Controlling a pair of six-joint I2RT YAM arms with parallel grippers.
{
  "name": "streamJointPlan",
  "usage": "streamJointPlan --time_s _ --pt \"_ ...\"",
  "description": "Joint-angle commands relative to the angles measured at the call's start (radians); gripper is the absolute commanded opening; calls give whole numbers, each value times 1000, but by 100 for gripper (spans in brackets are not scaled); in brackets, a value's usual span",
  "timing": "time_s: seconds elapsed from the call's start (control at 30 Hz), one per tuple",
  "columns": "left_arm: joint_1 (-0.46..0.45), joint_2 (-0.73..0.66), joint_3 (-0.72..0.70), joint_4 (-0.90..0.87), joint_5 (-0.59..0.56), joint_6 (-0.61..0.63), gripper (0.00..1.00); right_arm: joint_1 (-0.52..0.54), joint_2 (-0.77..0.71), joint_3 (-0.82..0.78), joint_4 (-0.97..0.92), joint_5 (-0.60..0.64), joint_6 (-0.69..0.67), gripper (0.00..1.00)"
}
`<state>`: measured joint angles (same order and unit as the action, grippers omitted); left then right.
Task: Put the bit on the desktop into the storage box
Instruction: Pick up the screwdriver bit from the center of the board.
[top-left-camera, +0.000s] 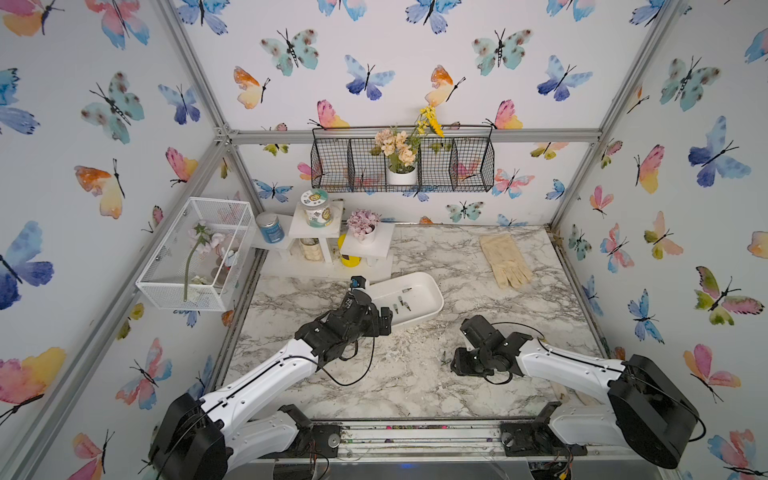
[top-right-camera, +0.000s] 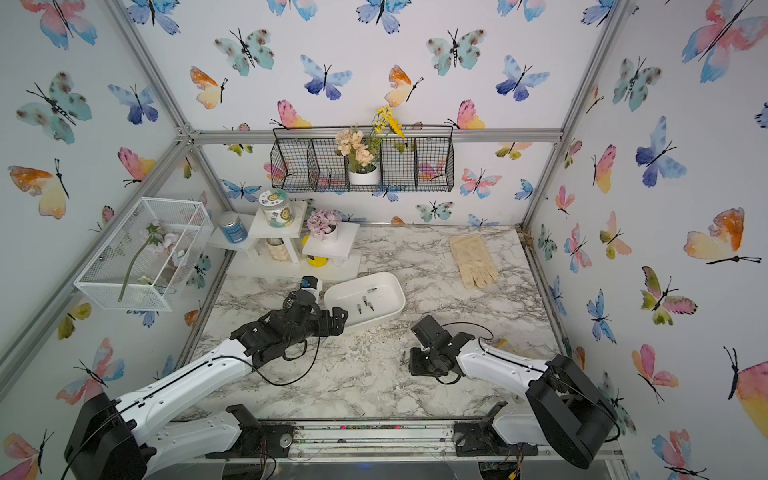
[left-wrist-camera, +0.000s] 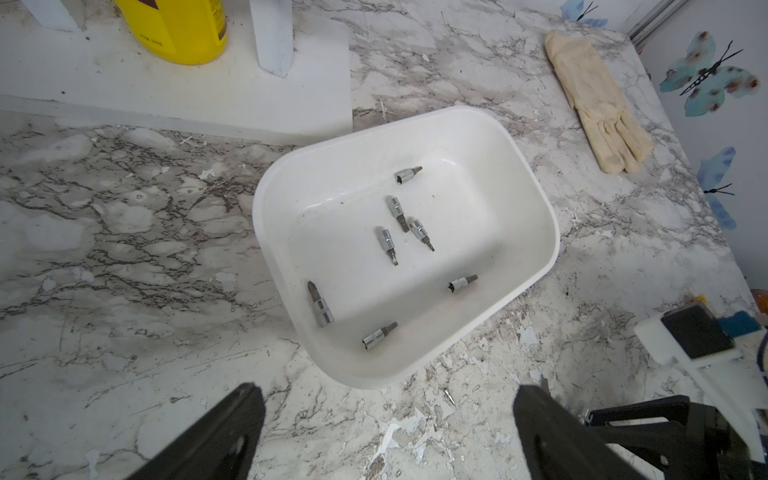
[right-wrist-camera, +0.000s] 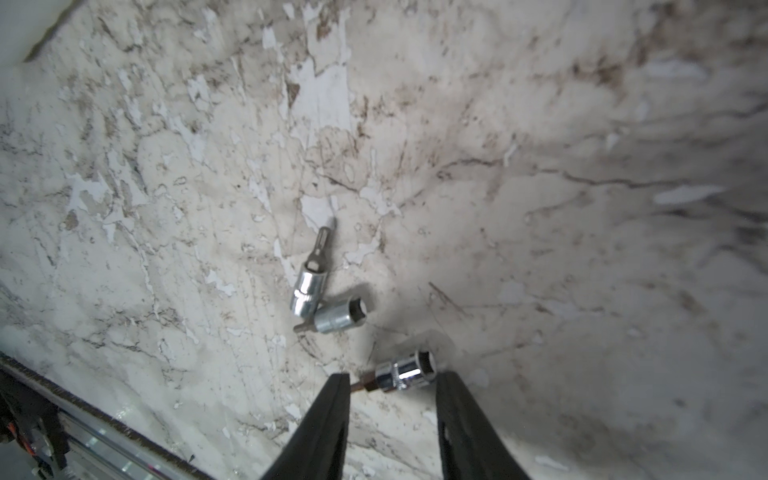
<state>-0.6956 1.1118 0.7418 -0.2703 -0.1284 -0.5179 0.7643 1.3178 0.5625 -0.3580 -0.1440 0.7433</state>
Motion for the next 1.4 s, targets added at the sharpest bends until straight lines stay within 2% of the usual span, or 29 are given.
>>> streamJointPlan --time_s 0.0,0.3,0.63,1.37 --pt "2 -17 -13 6 26 -4 99 -3 37 2 -15 44 -18 38" --pt "1 -20 -16 6 23 -5 99 -3 81 31 -28 78 -44 31" --pt "1 -21 -18 6 20 -5 99 -3 128 61 -22 99 -62 30" --pt "2 -32 -15 0 14 -5 99 -3 173 86 -82 132 -108 21"
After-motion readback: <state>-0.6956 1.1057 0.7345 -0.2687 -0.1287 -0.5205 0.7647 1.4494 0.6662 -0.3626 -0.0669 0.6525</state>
